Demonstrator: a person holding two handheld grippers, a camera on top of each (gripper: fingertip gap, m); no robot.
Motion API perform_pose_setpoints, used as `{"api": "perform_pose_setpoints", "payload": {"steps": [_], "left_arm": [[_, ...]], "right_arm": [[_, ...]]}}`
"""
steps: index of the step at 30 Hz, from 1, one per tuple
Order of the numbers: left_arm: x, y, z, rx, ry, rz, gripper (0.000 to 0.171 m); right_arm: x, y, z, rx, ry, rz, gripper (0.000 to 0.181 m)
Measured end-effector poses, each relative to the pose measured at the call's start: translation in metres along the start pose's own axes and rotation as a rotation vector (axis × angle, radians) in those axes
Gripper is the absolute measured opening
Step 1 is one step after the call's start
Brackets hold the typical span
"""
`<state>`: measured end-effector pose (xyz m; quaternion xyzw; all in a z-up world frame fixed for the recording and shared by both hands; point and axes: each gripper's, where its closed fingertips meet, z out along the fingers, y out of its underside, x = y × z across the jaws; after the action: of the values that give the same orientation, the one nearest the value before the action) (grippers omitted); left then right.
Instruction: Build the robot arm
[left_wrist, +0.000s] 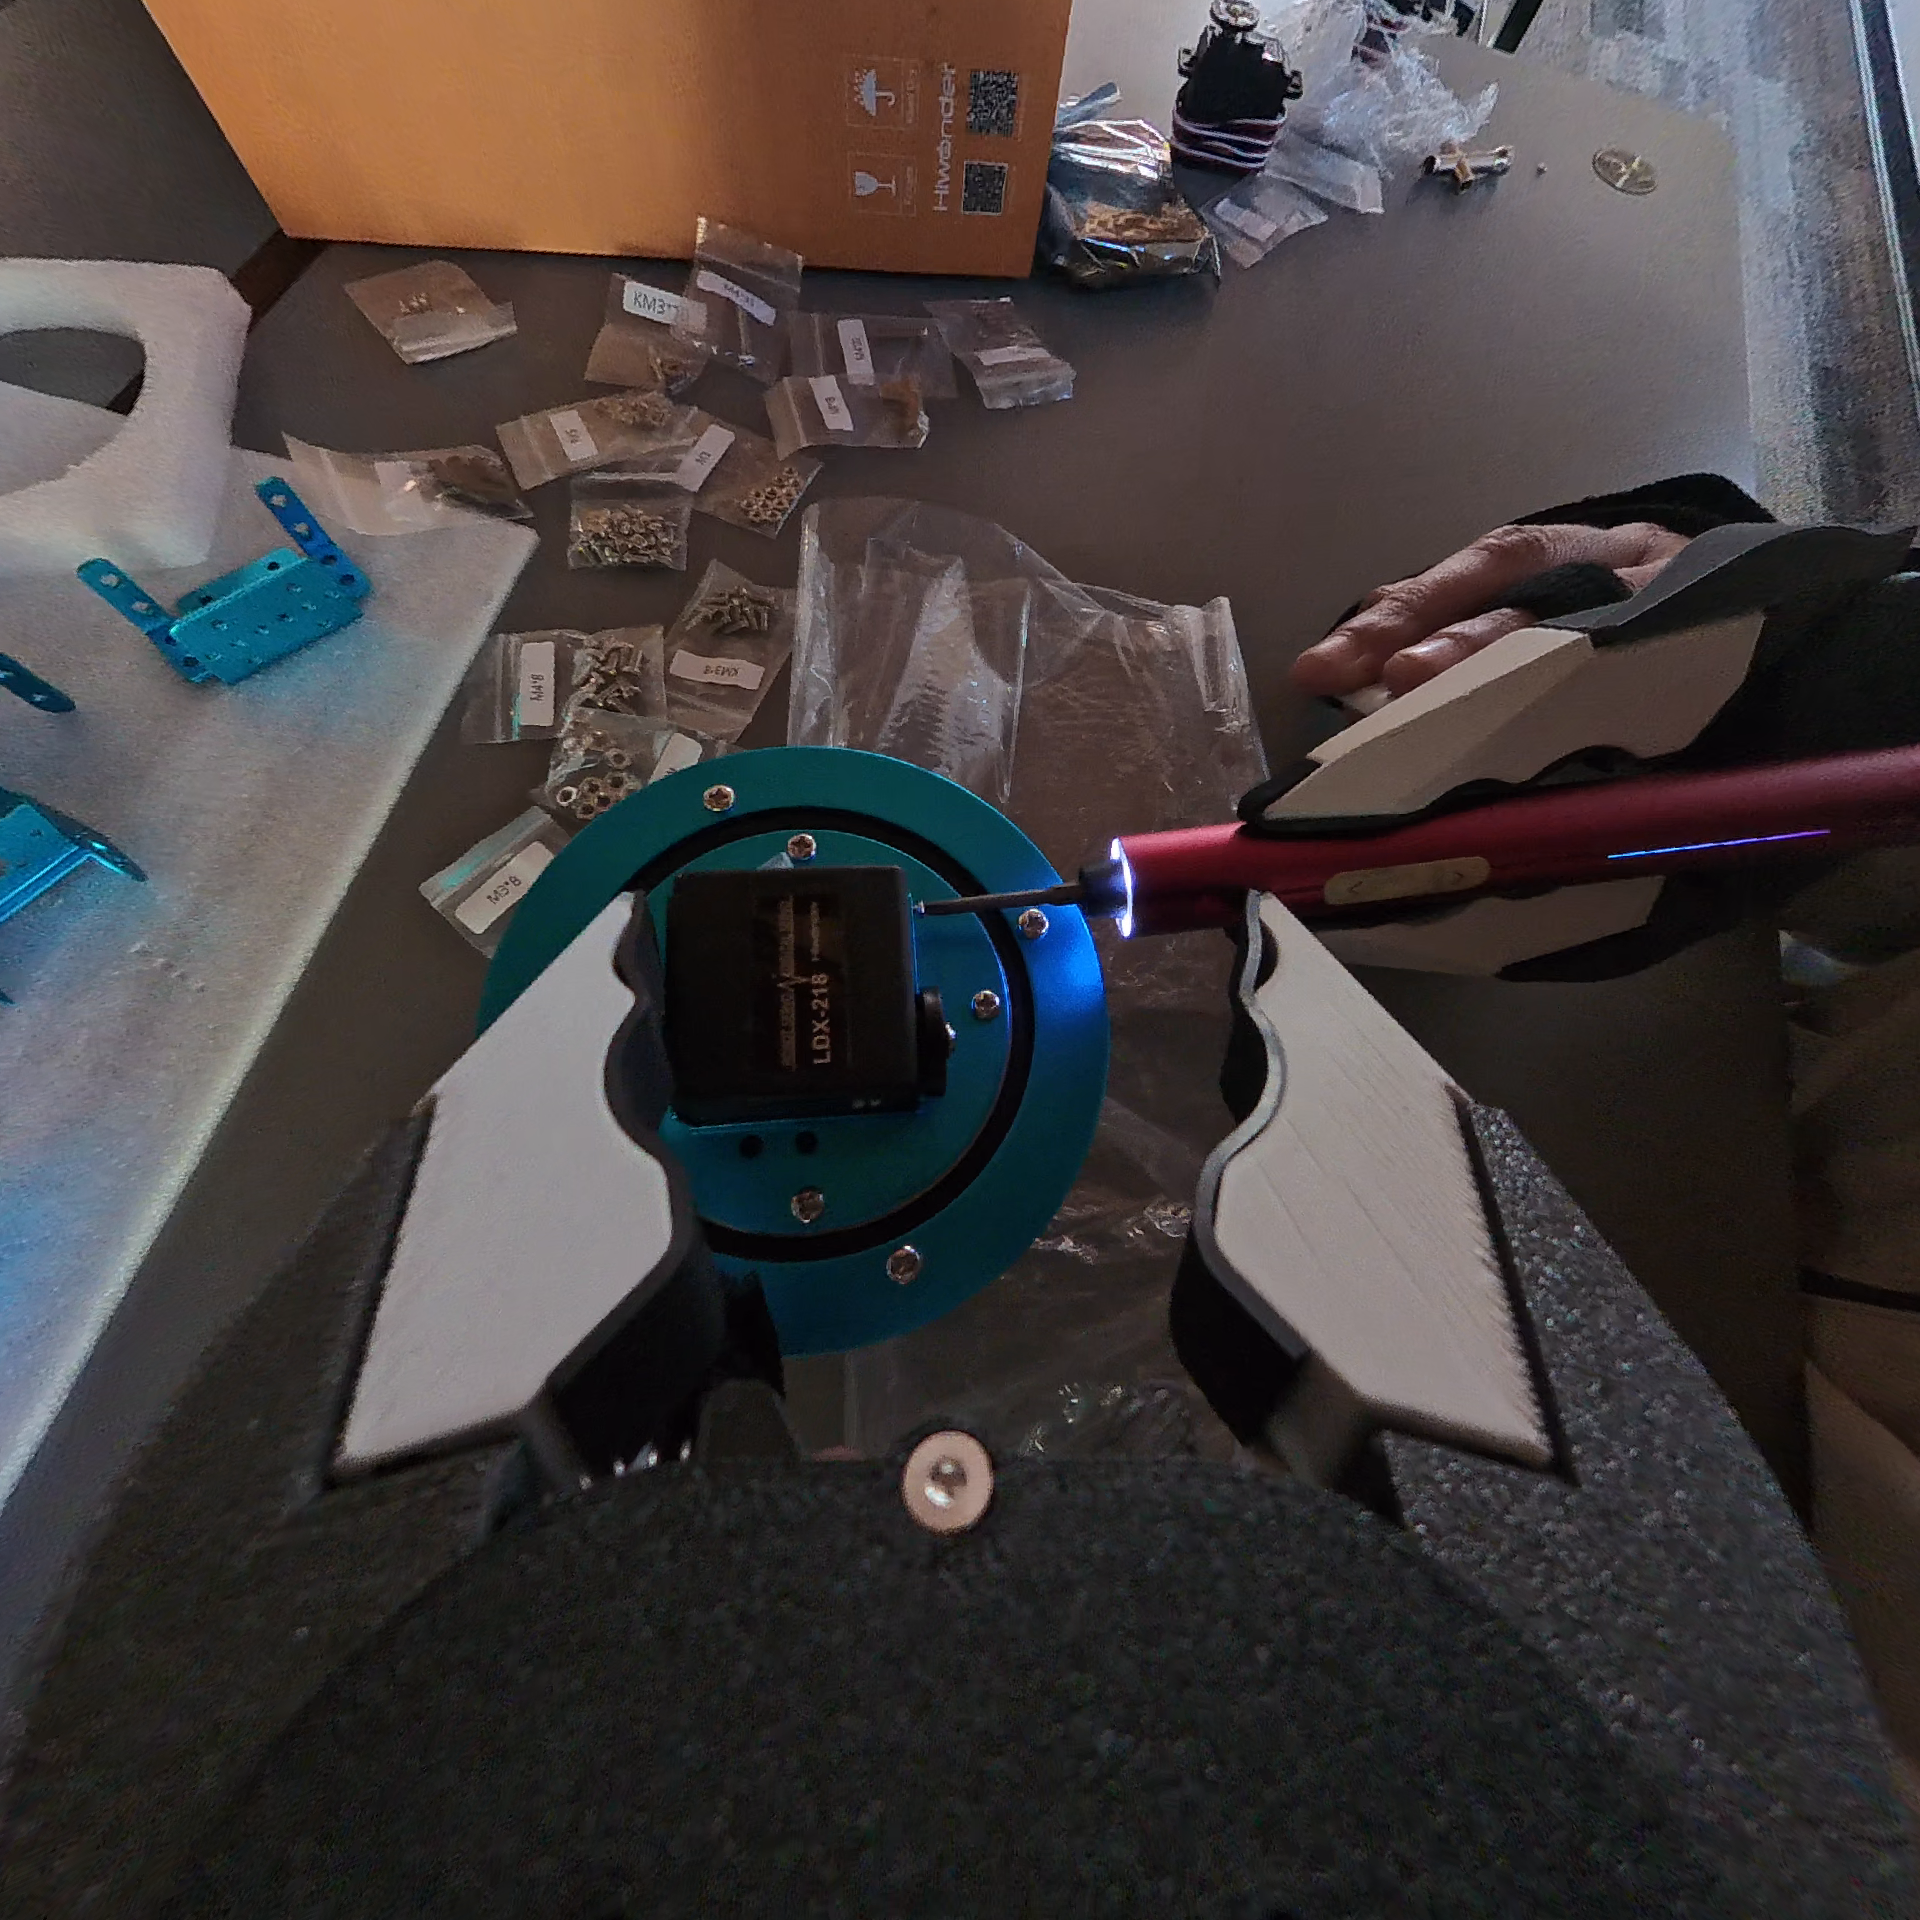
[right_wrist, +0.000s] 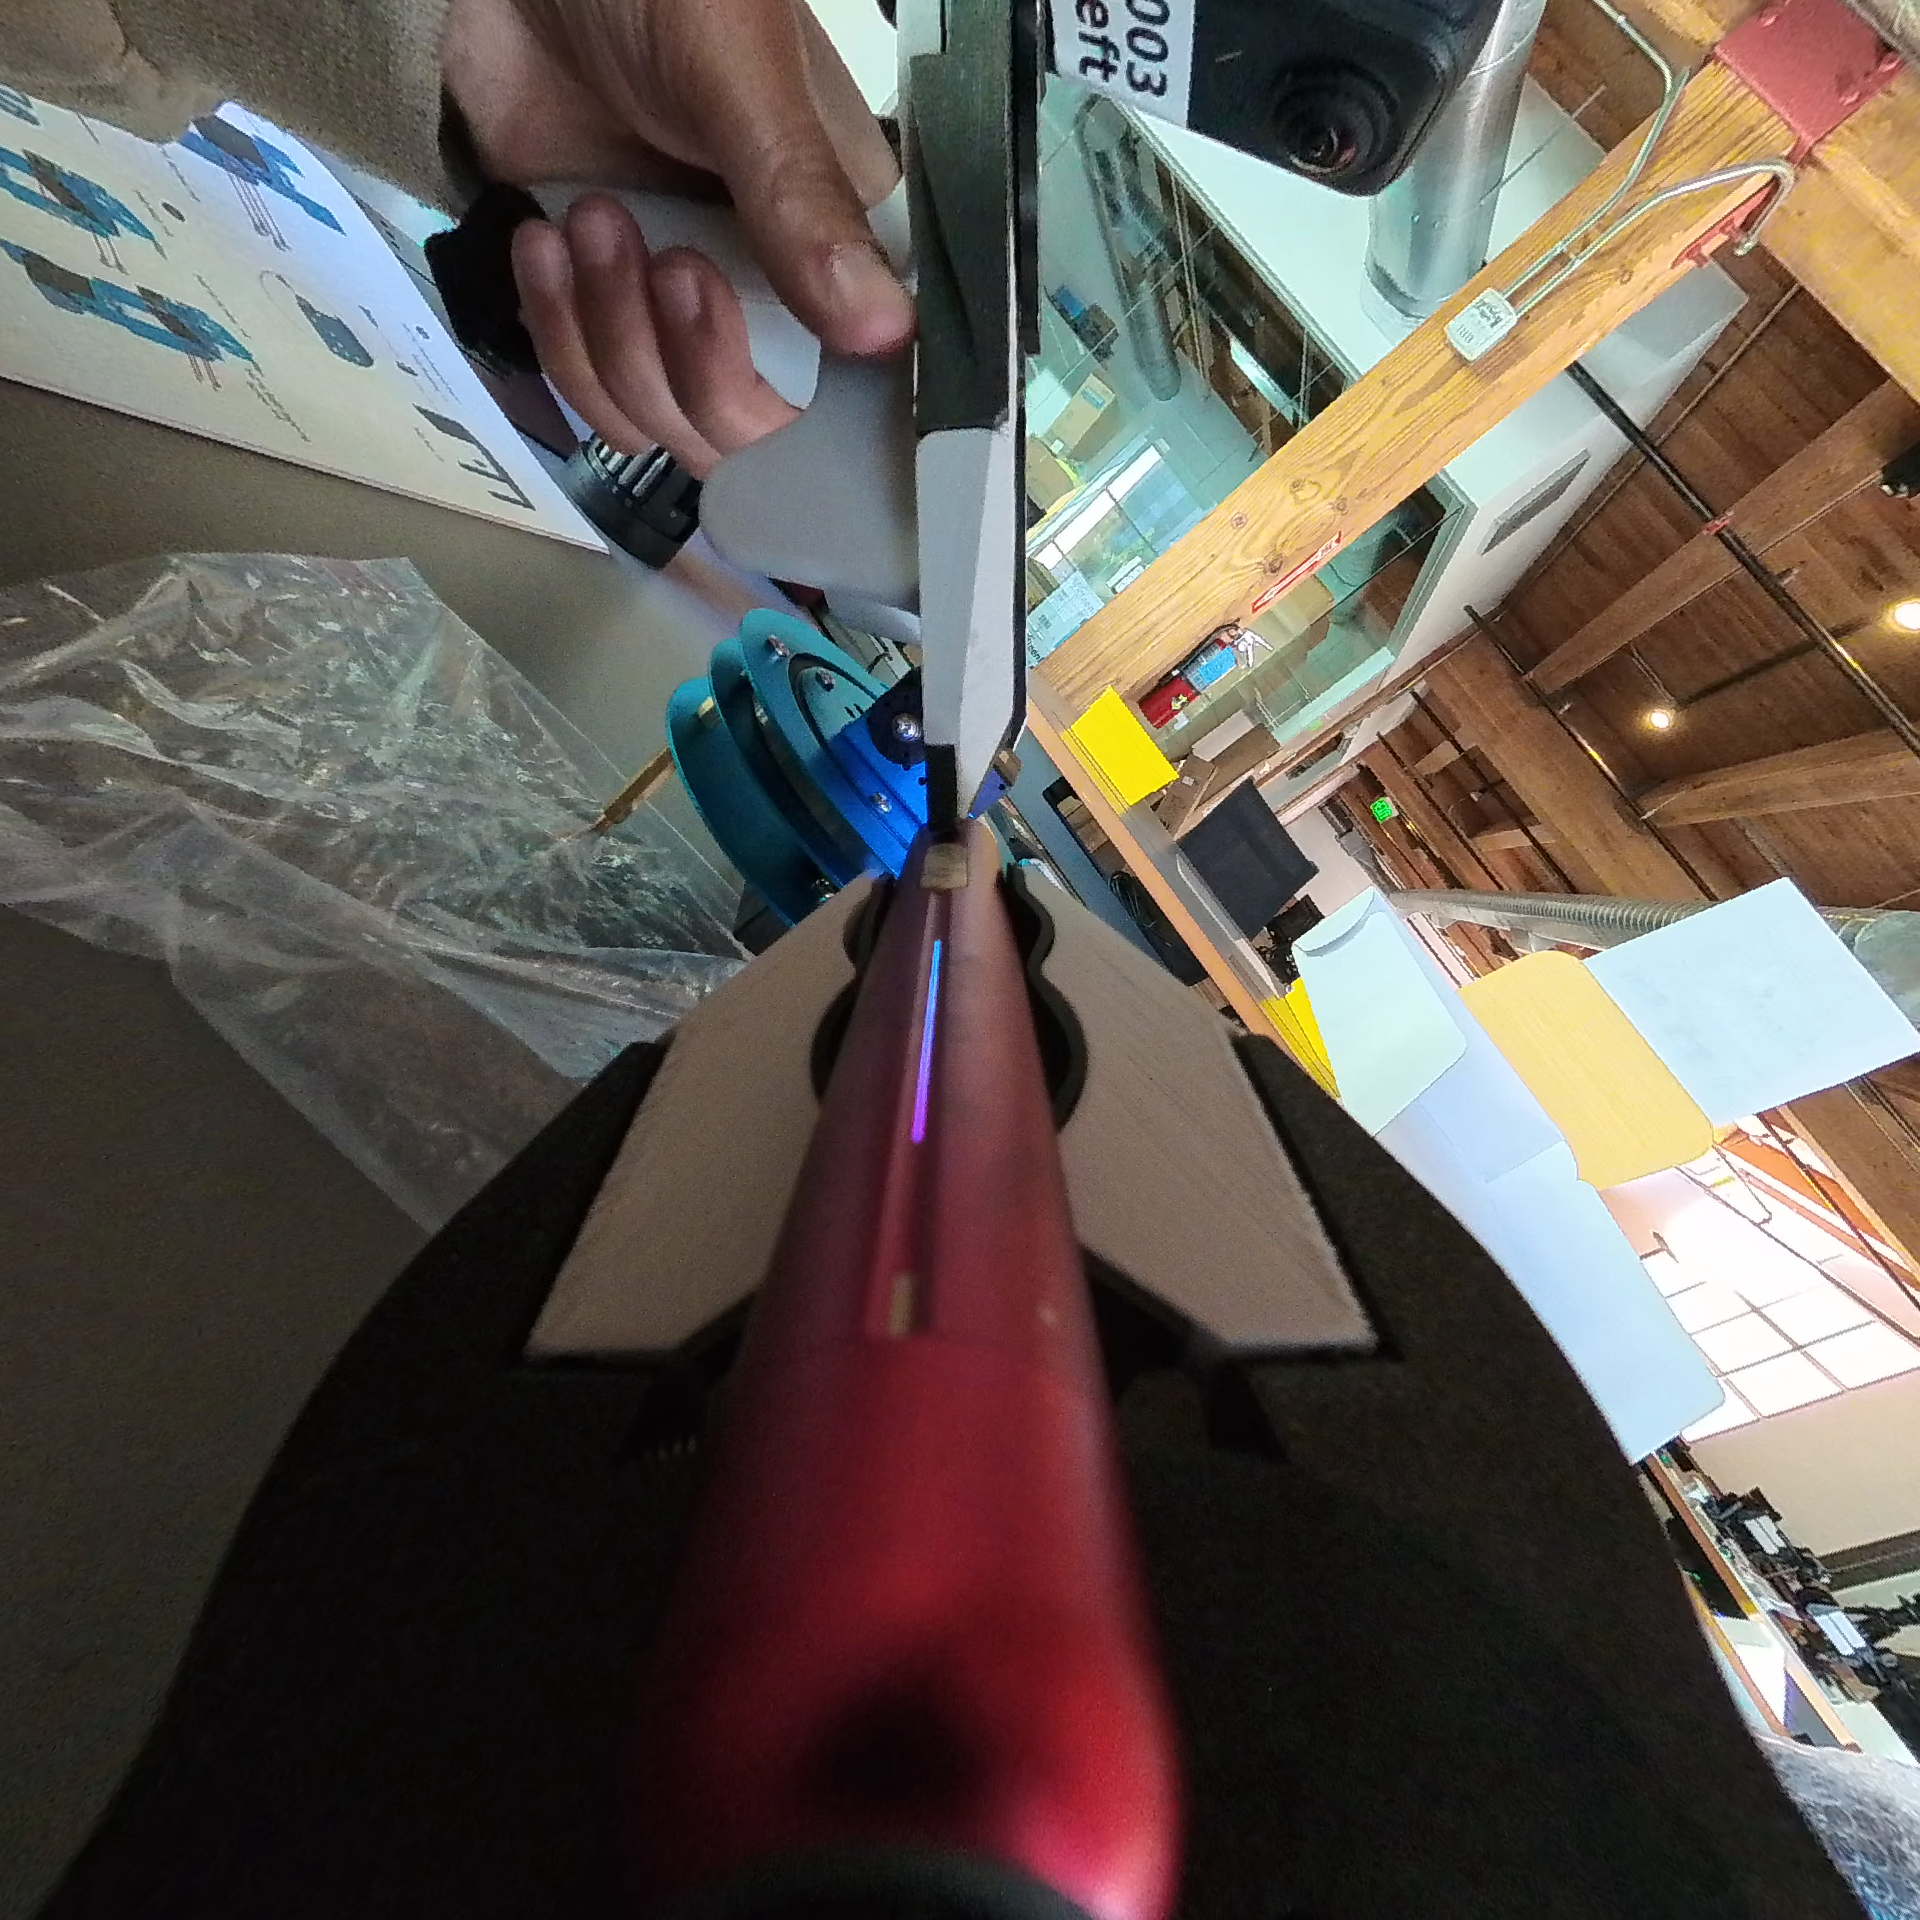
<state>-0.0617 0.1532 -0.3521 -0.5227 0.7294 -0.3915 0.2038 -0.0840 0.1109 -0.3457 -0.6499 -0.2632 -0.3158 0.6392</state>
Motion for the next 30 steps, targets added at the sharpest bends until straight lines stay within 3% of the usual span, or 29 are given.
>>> {"api": "perform_pose_setpoints", "payload": {"steps": [6, 12, 19, 30], "left_arm": [[0.004, -0.002, -0.001, 0.007, 0.026, -0.042, 0.115], [0.014, 0.0, 0.003, -0.013, 0.036, -0.025, 0.142], [0.008, -0.002, 0.001, 0.007, 0.027, -0.036, 0.129], [0.007, 0.0, 0.004, 0.008, -0.006, 0.001, 0.129]], "right_arm": [[-0.001, -0.001, 0.0, -0.001, 0.0, -0.009, 0.02], [-0.002, -0.001, 0.0, -0.008, 0.004, -0.035, 0.019], [-0.002, -0.002, -0.001, -0.005, 0.004, -0.027, 0.02], [-0.002, -0.002, -0.001, -0.005, 0.004, -0.022, 0.019]]}}
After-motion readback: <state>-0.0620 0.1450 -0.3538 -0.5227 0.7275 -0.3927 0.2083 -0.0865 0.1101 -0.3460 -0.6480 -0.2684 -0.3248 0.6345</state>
